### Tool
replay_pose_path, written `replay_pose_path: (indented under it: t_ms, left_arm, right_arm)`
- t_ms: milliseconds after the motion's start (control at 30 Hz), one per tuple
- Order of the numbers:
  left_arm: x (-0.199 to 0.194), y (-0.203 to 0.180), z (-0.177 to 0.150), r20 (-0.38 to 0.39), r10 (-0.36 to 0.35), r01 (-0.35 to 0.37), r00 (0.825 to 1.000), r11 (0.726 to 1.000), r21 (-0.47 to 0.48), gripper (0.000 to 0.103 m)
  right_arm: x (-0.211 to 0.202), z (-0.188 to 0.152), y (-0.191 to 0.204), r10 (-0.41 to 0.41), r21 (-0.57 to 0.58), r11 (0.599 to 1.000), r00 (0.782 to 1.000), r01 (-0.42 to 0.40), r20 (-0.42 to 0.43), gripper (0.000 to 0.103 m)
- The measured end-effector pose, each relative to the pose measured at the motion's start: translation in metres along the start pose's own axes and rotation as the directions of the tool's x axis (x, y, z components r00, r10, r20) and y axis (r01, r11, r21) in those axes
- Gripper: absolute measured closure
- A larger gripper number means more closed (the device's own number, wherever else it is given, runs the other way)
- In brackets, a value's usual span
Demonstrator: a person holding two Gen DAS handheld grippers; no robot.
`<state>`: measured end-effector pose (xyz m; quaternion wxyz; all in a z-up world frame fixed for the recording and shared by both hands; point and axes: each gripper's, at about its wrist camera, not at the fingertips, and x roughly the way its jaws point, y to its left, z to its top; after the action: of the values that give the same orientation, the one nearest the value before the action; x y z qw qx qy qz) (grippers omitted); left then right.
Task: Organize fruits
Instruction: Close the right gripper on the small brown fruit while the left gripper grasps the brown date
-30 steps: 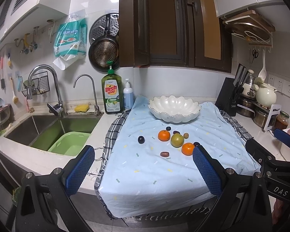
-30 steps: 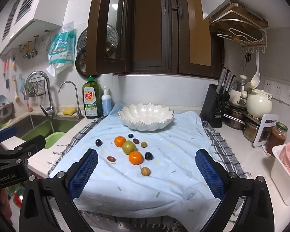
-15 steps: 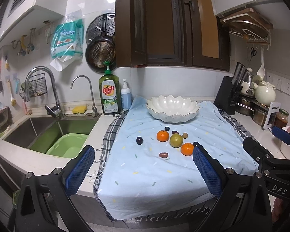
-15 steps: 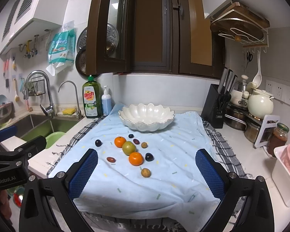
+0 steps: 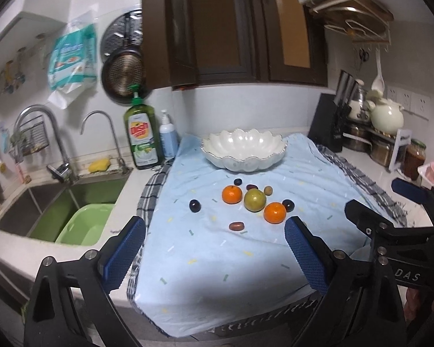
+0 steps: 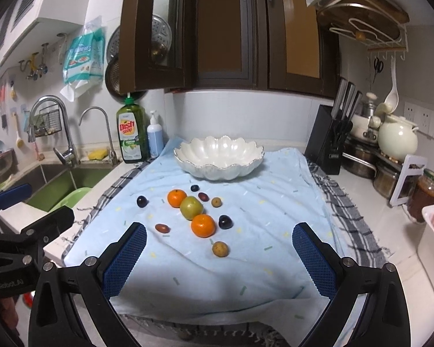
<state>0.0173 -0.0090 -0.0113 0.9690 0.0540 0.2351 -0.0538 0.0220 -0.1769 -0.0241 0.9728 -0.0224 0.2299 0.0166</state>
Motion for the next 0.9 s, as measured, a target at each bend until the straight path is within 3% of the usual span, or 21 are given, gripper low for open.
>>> replay_pose_path:
  t_ms: [167, 433, 900]
  left_arm:
    - [0.034, 0.001, 0.007, -0.038, -0.039, 0.041, 0.999, 0.998, 0.047, 0.016]
    - [0.088, 0.002, 0.009, -0.118, -0.103, 0.112, 0.988, 0.991, 0.073, 0.025]
    - [0.177, -0.003, -0.008, -0.284, -0.202, 0.23, 0.937, 0.971, 0.068, 0.042]
  right_arm:
    - [0.024, 0.0, 0.001, -0.011, 0.027, 1.0, 0.999, 0.012, -0.037, 0.002]
    - [0.066, -0.005, 0.002, -0.041, 0.058, 0.997, 0.992, 0.048, -0.116, 0.016]
    - [0.129, -0.028, 0.004, -0.069, 0.073, 0.993, 0.96, 0.092, -0.272, 0.04]
